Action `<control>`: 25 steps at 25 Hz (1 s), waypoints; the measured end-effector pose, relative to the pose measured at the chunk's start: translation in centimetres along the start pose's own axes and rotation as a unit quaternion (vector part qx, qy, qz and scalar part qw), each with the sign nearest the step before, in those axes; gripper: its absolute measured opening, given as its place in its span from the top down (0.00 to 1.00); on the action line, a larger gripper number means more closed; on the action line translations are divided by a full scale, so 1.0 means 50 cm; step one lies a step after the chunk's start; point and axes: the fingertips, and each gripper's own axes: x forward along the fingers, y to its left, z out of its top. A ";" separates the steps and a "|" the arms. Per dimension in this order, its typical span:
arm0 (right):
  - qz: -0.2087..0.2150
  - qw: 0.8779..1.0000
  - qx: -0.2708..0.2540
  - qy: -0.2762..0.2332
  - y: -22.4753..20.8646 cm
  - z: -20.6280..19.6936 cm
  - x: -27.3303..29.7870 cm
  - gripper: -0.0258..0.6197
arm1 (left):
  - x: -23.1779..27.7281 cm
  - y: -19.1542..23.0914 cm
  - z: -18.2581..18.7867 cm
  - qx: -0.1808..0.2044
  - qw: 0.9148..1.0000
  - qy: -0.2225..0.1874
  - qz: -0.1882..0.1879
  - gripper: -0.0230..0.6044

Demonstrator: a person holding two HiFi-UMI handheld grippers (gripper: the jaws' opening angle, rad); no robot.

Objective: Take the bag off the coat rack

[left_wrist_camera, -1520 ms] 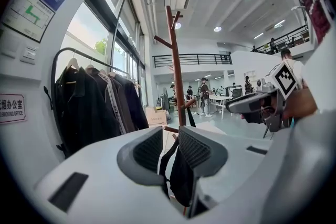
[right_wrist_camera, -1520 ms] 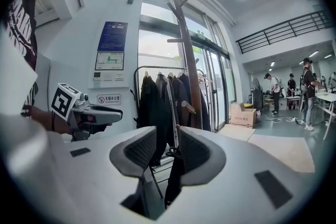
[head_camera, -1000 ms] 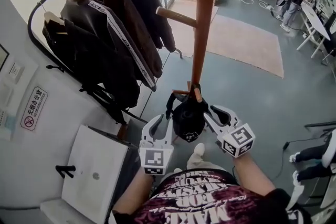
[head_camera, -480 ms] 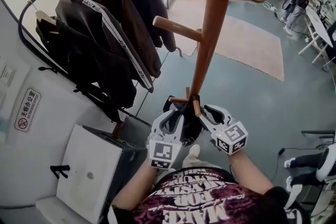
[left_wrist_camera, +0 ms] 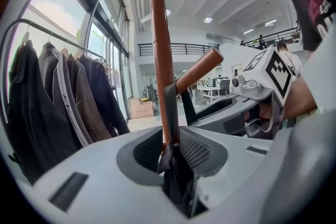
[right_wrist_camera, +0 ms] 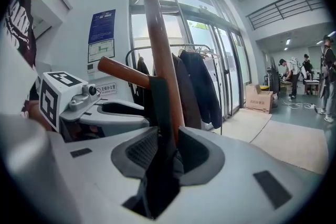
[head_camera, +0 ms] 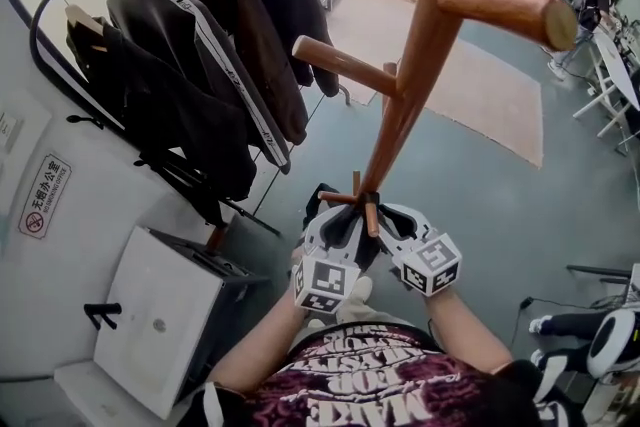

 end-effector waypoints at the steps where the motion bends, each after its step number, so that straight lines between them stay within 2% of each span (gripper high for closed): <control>1: 0.001 1.000 0.001 0.001 -0.002 -0.003 0.005 0.78 | 0.008 0.003 -0.003 0.001 1.000 0.003 0.004 0.81; 5: 0.003 1.000 -0.003 0.009 -0.004 -0.018 0.024 0.79 | 0.027 0.012 -0.016 0.003 1.000 0.008 0.015 0.84; 10: -0.019 1.000 -0.015 0.015 -0.015 -0.033 0.025 0.89 | 0.038 0.009 -0.021 0.000 1.000 0.001 0.026 0.94; 12: -0.029 0.999 -0.022 0.016 -0.016 -0.032 0.024 0.94 | 0.036 0.013 -0.024 -0.009 1.000 0.000 0.030 0.95; 19: -0.031 0.999 0.036 0.017 -0.019 -0.032 0.004 0.95 | 0.015 0.025 -0.021 -0.039 0.999 -0.004 0.023 0.95; 25: -0.034 0.999 0.039 0.000 -0.002 -0.009 -0.031 0.95 | -0.025 0.016 0.012 -0.048 0.999 -0.018 0.012 0.95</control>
